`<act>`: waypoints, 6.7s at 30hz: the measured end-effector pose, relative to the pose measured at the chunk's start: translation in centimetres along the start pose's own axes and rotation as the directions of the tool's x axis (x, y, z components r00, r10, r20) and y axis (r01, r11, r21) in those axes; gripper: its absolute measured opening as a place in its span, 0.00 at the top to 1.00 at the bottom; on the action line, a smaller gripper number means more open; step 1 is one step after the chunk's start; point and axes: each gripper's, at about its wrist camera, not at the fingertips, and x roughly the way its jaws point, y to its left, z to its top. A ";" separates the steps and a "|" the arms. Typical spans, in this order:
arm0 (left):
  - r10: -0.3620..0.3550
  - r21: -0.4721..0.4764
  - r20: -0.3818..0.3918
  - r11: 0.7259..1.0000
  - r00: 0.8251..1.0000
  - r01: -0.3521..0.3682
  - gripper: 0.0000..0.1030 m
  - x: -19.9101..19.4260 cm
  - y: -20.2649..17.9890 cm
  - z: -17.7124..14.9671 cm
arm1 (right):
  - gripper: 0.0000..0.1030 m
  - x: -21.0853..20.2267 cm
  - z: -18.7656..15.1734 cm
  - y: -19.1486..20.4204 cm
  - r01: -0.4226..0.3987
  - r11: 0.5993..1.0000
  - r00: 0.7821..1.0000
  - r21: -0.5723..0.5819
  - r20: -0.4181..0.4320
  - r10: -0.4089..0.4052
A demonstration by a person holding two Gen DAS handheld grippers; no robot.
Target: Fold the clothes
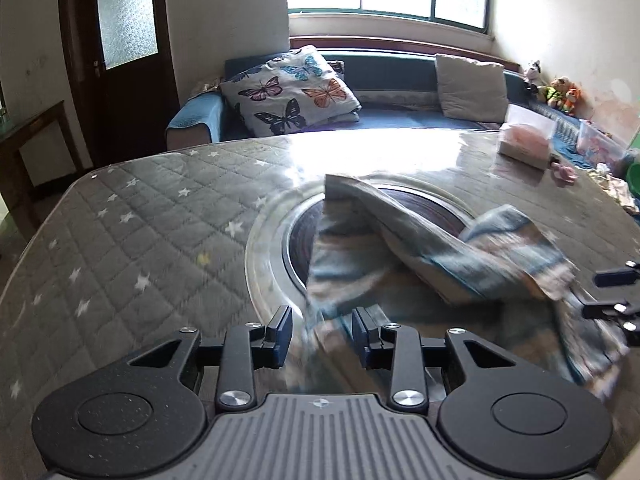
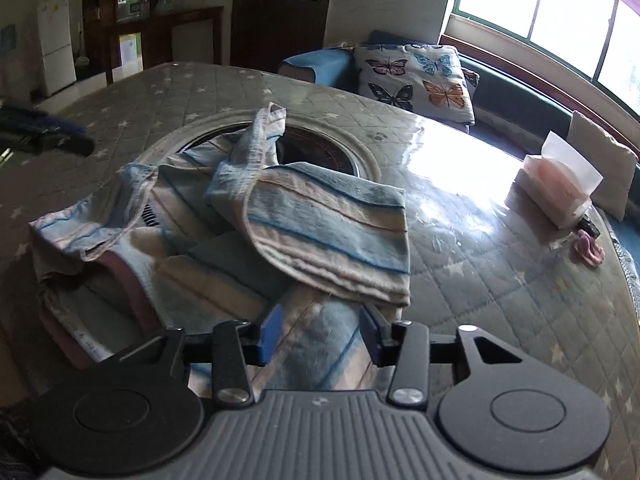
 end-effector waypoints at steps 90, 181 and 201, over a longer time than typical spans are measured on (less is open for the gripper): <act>0.227 -0.110 0.058 0.969 0.972 -0.219 0.98 17.4 11.1 9.5 | 0.94 16.6 12.4 -10.8 -0.085 0.971 0.992 0.221 -0.077 0.104; 0.229 -0.385 -0.009 0.898 0.973 -0.214 0.97 -2.7 9.4 -7.9 | 0.93 -1.9 -5.8 -8.5 0.123 0.882 0.989 0.455 0.013 -0.145; 0.280 -0.283 -0.036 0.918 0.959 -0.278 0.70 -5.7 11.4 -11.3 | 0.83 -3.9 -7.0 -6.9 0.189 0.900 0.980 0.392 -0.018 -0.198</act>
